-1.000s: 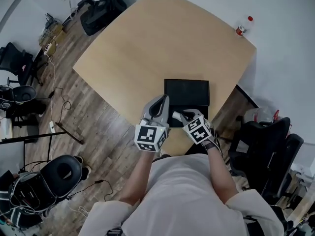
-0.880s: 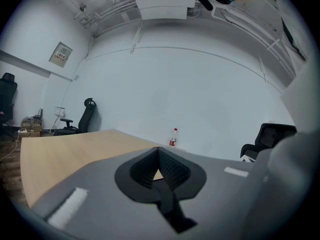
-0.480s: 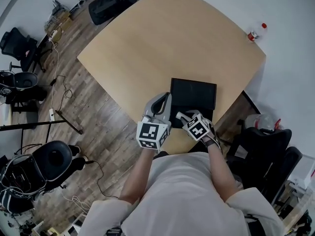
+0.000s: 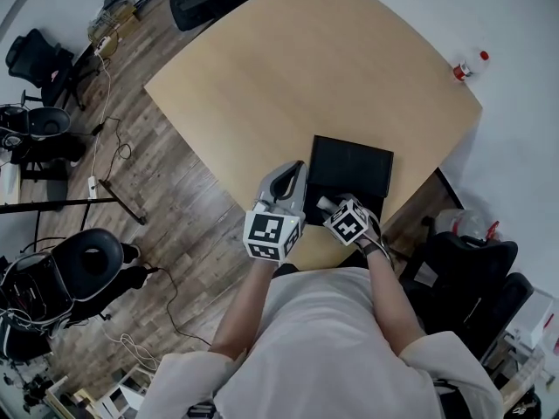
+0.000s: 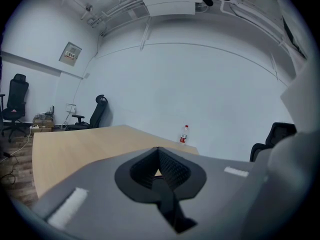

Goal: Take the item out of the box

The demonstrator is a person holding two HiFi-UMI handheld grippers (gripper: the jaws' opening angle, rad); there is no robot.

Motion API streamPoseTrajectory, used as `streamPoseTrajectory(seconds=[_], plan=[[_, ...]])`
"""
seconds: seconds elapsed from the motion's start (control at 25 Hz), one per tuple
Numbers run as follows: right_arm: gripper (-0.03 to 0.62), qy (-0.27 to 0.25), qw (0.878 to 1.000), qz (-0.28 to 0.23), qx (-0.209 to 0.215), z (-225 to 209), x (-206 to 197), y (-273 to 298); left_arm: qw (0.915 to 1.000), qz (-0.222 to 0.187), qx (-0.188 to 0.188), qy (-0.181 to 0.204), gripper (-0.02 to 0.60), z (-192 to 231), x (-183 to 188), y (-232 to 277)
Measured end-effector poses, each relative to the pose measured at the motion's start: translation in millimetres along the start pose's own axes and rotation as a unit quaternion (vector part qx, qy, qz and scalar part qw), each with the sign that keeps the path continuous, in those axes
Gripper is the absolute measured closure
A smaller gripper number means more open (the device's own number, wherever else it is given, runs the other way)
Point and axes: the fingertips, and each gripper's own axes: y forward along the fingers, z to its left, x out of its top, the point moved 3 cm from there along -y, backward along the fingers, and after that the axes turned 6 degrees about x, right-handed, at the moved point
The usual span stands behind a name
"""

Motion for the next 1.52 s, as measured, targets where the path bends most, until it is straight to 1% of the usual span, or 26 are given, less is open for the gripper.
streamPoseTrajectory(seconds=[0.44, 0.64, 0.72, 0.88, 0.96, 1.04, 1.12, 1.52], plan=[[0.47, -0.017, 1.0, 0.013, -0.02, 0.6, -3.2, 6.0, 1.0, 0.005, 0.003, -0.003, 0.575, 2.3, -7.2, -8.4], [0.479, -0.008, 0.999, 0.017, -0.035, 1.7, -5.6, 2.6, 1.0, 0.005, -0.001, 0.001, 0.575, -0.1, -6.3, -12.9], [0.48, -0.005, 0.999, 0.01, -0.044, 0.1, -6.2, -1.5, 1.0, 0.007, -0.004, 0.003, 0.575, -2.2, -8.3, -13.0], [0.48, 0.006, 0.997, -0.019, -0.075, -2.8, -13.4, -10.4, 0.9998, 0.011, -0.015, 0.004, 0.575, -13.5, -21.2, -16.4], [0.482, 0.007, 0.996, -0.028, -0.087, -1.4, -5.4, -17.5, 0.9997, 0.013, -0.021, 0.002, 0.575, -11.4, -18.0, -18.9], [0.484, 0.008, 0.995, -0.035, -0.096, -0.6, 1.1, -25.5, 0.9995, 0.012, -0.027, 0.01, 0.575, -11.4, -12.7, -19.4], [0.485, 0.01, 0.994, -0.043, -0.104, 0.1, 0.5, -33.8, 0.9992, 0.009, -0.035, 0.019, 0.575, -16.9, -10.5, -19.3], [0.485, 0.029, 0.985, -0.072, -0.152, 5.8, -2.0, -77.2, 0.9969, -0.002, -0.07, 0.035, 0.575, -33.4, 5.4, -23.0]])
